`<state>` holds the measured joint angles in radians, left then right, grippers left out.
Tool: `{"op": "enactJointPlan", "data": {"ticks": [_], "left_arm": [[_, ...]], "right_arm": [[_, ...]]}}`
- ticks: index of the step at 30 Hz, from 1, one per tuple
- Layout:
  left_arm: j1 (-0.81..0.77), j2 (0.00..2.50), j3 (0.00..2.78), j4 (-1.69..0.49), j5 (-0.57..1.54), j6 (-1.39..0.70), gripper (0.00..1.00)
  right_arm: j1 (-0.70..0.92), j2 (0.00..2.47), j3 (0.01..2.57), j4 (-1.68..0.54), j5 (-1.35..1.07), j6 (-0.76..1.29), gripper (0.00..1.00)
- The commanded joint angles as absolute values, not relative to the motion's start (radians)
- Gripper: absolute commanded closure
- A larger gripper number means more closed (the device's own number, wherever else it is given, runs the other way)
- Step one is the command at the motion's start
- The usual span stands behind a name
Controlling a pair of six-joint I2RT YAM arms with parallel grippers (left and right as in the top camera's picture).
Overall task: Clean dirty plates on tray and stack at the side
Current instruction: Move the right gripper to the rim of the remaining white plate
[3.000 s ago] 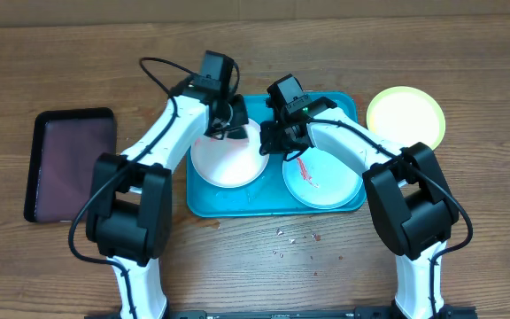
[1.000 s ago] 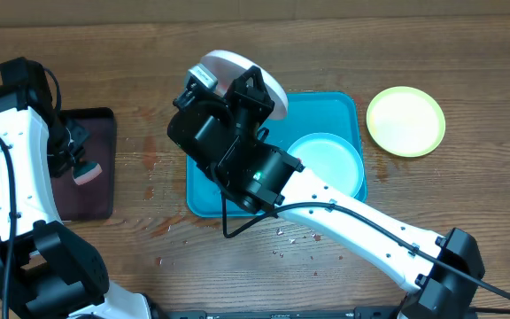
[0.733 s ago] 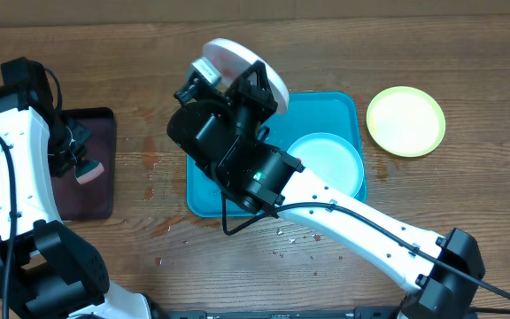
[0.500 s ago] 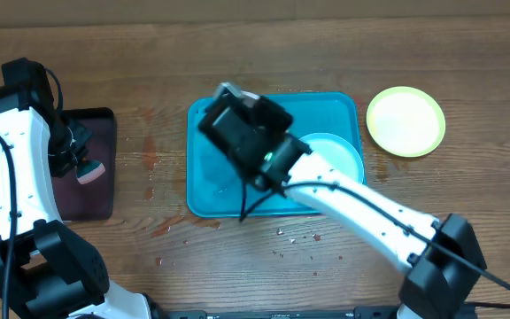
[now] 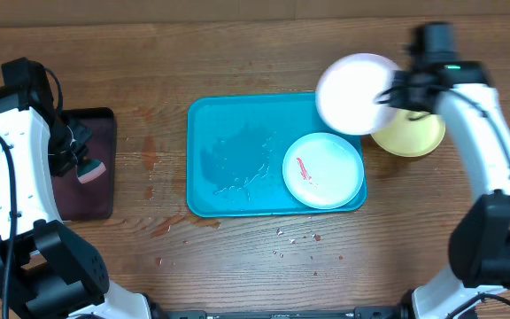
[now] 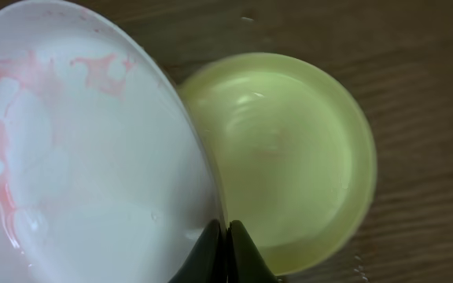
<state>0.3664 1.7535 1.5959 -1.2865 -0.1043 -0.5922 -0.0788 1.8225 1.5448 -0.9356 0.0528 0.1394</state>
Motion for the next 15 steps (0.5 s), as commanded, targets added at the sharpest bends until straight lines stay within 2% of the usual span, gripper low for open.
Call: {"op": "enactJointPlan", "data": {"ticks": [1,6,8,13,15], "left_arm": [[0.366,1.756,1.592,-1.282,-0.087,-0.568,0.96],[0.366,1.756,1.592,-1.276,-0.080,-0.568,0.96],[0.366,1.756,1.592,-1.274,-0.080,-0.568,0.96],[0.366,1.756,1.592,-1.274,-0.080,-0.561,0.96],[0.366,1.756,1.592,-1.273,-0.080,-0.561,0.96]], "right_arm": [[-0.212,1.807,1.488,-0.945,-0.108,0.164,0.96],[-0.371,1.807,1.444,-0.890,-0.159,0.165,0.96],[-0.399,1.807,1.426,-0.857,-0.197,0.165,0.88],[-0.402,1.810,1.404,-0.833,-0.208,0.165,0.78],[-0.393,1.810,1.400,-0.831,-0.208,0.165,0.66]]}}
